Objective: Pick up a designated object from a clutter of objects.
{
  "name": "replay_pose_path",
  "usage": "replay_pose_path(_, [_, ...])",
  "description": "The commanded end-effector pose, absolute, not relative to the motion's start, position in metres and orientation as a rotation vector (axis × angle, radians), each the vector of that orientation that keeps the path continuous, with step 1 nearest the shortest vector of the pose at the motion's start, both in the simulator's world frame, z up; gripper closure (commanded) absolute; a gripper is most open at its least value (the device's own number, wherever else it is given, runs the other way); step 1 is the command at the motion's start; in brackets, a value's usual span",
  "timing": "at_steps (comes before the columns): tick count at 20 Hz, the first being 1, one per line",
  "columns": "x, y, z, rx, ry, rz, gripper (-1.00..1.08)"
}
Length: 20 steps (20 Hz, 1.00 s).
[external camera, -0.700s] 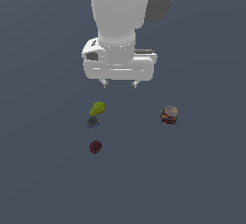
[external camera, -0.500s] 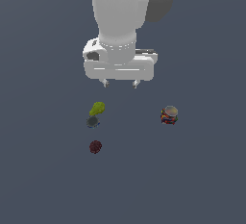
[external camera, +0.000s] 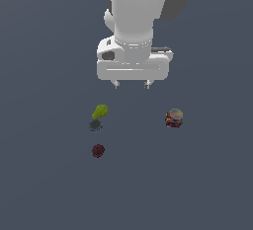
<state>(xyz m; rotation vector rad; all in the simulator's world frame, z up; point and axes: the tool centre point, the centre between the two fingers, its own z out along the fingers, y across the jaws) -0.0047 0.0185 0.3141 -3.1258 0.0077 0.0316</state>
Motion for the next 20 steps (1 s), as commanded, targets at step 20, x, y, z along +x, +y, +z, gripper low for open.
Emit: replay_pose_path(20, [0.012, -0.042, 0.223, -3.094, 0.272, 0.022, -0.92])
